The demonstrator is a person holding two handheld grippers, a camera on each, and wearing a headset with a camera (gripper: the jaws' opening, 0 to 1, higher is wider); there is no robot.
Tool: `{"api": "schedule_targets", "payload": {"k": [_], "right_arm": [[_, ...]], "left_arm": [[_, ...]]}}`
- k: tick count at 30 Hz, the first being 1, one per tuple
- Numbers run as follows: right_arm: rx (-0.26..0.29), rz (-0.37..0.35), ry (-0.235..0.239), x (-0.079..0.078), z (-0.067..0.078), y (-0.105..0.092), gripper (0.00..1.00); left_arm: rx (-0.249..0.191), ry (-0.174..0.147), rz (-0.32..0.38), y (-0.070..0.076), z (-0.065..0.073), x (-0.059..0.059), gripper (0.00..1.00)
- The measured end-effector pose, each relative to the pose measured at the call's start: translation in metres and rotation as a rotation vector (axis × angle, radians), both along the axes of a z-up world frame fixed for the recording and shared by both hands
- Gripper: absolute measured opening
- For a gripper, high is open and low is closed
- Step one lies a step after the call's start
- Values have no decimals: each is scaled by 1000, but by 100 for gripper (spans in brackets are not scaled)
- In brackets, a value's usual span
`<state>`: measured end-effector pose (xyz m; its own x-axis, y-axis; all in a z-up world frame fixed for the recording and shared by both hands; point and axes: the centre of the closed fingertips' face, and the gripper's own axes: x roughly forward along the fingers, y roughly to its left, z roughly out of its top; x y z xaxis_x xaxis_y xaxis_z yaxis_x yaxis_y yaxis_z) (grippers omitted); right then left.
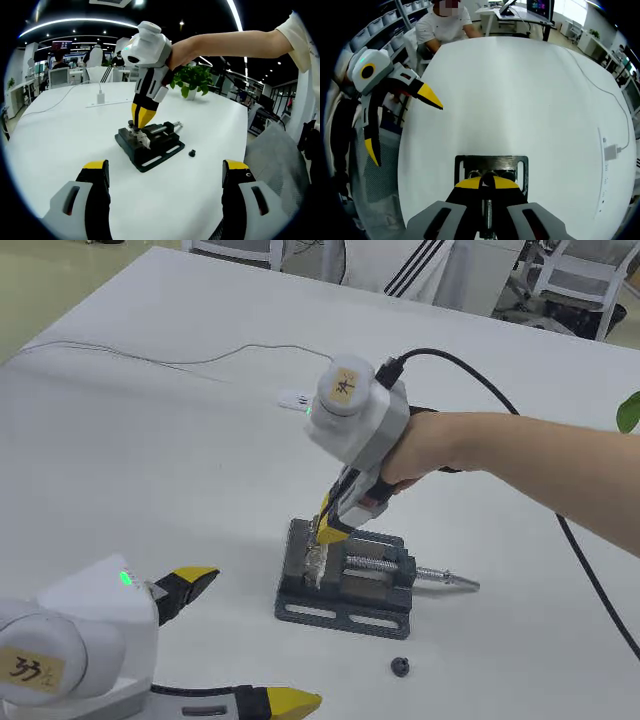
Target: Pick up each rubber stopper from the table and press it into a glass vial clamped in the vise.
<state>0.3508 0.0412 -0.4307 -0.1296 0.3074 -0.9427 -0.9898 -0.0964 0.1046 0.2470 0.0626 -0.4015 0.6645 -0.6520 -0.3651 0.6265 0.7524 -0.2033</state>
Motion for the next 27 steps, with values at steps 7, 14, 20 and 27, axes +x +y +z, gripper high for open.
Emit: {"api": "schedule_targets", "payload": {"k": [7,14,20,27], "right_arm": [[42,14,16,-11,2,-2,13],[146,-49,23,-15,8,-6,21],[159,-62,6,-26,8,-28,36],[176,-112,-1,-37,10,-49,36]], "left_arm": [[3,1,-2,1,0,-3,93],[5,-1,-3,2,1,-2,93],[10,-4,-13,2,2,-2,93],[20,-7,-41,-2,2,-3,93]]}}
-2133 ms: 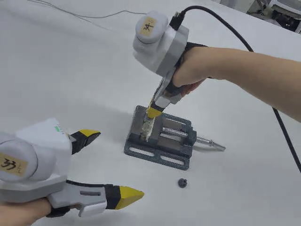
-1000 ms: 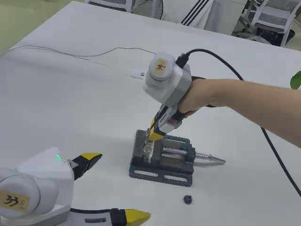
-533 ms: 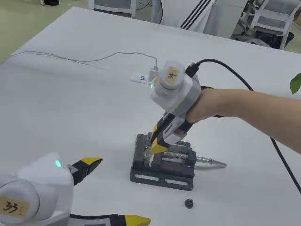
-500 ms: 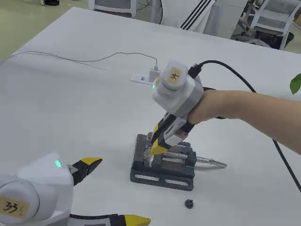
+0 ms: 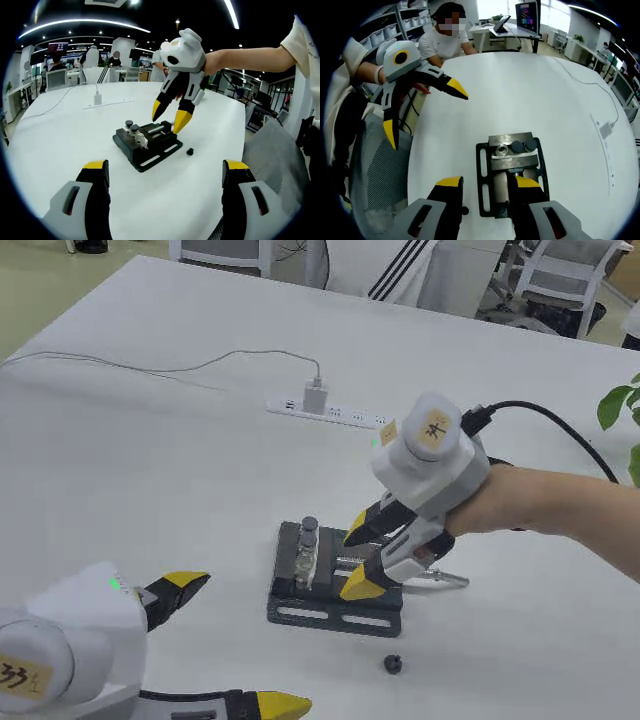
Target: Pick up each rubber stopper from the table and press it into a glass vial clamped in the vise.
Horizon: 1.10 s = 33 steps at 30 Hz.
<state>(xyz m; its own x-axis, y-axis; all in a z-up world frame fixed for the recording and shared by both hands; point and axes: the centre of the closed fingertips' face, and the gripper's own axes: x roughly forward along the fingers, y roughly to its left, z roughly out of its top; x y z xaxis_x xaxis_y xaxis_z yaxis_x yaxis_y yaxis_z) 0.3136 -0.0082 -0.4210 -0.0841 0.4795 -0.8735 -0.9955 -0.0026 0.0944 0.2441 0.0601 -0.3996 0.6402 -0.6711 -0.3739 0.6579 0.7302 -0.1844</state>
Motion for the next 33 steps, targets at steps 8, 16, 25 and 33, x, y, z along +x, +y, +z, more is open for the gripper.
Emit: {"api": "schedule_targets", "payload": {"k": [8,16,25,33], "right_arm": [[-3,-56,-11,-10,0,-28,40],[2,-117,-8,-24,-2,-59,53],[111,-223,-5,-39,-5,-79,76],[213,-365,-16,-43,-4,-103,85]], "left_arm": [[12,-6,-33,-5,2,-1,93],[33,-9,-64,-7,4,0,93],[50,-8,-92,-8,4,1,93],[52,11,-112,-12,-1,-2,93]]}}
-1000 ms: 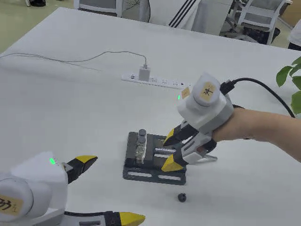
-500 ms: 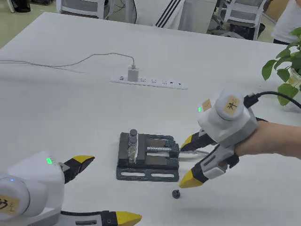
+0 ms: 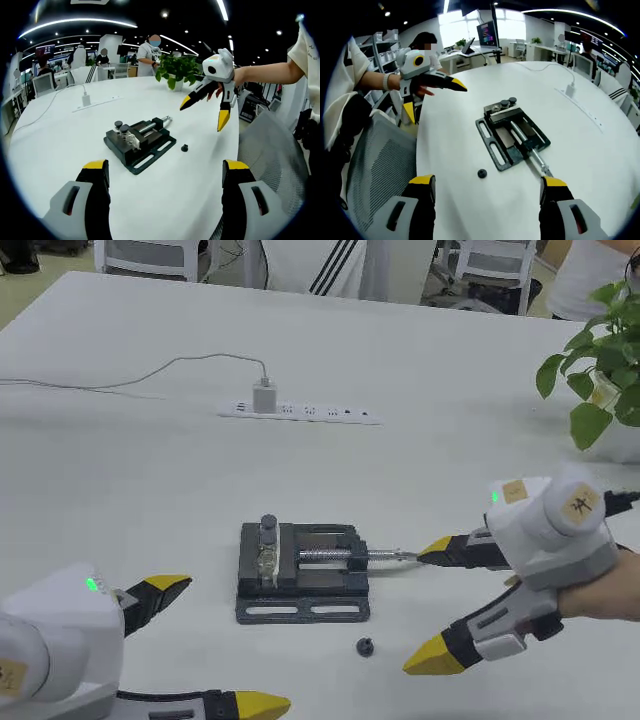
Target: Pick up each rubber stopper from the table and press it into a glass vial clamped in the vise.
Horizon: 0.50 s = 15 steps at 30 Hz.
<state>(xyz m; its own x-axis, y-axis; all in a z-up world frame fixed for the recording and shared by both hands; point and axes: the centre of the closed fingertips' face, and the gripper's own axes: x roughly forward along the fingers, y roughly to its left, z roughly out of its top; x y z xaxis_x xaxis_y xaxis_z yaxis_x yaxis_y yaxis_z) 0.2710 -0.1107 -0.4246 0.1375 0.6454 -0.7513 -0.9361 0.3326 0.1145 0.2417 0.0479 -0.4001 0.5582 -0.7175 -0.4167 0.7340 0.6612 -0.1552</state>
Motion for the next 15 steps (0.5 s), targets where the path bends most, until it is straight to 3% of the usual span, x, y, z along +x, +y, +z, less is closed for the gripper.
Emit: {"api": "schedule_targets", "payload": {"k": [5,12,15], "right_arm": [[12,-88,-20,-4,-6,-21,99],[74,-175,-10,-20,-9,-38,99],[76,-210,2,-31,-16,-47,99]], "left_arm": [[7,12,-24,-5,-3,-2,93],[44,24,-88,-12,-7,-4,91],[66,27,-118,-16,-8,-2,91]]}}
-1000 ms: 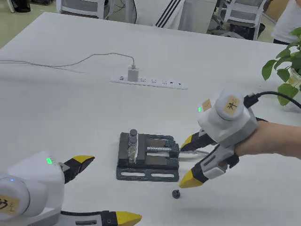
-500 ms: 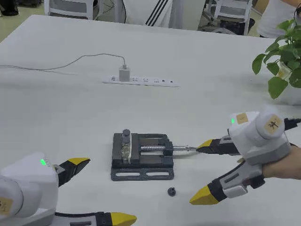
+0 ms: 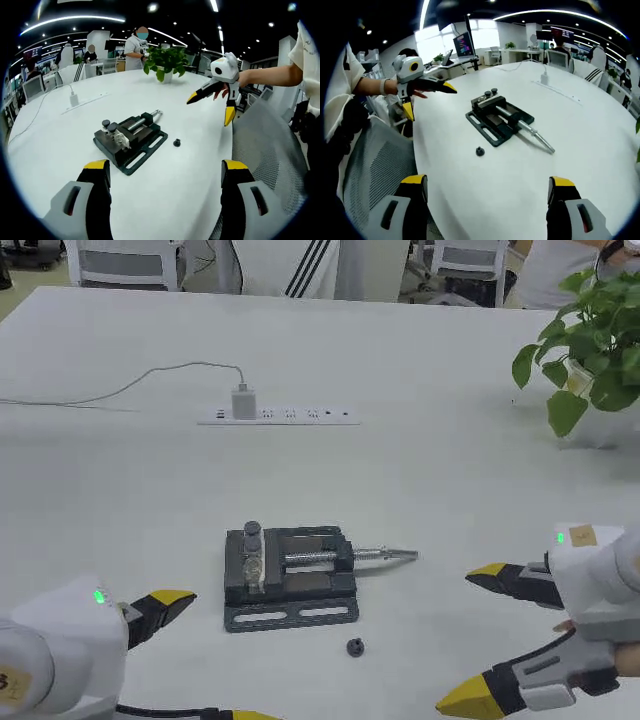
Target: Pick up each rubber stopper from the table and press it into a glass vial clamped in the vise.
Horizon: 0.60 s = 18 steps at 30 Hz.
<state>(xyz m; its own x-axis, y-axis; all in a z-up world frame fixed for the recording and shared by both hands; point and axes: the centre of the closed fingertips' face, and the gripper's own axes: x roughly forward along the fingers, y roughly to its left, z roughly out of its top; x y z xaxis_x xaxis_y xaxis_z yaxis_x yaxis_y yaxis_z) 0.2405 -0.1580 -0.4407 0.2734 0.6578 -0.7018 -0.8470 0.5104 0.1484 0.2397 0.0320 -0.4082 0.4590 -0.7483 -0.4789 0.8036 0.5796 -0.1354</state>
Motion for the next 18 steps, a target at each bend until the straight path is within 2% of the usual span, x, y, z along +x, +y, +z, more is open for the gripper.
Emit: {"api": "schedule_targets", "payload": {"k": [6,9,10,13,15,18], "right_arm": [[27,-46,1,-11,-2,-8,99],[29,-48,-3,-16,0,-8,99],[38,-52,-6,-17,1,-7,99],[54,-61,-19,-18,6,-6,99],[65,-68,-25,-18,7,-6,99],[77,-77,-29,-19,6,-5,98]], "left_arm": [[46,15,-89,-10,-3,0,85],[94,26,-153,-16,-6,-1,82],[114,20,-173,-19,-6,1,82],[136,20,-214,-27,-5,7,78],[185,32,-267,-32,-7,8,74],[223,27,-311,-42,-8,15,71]]}}
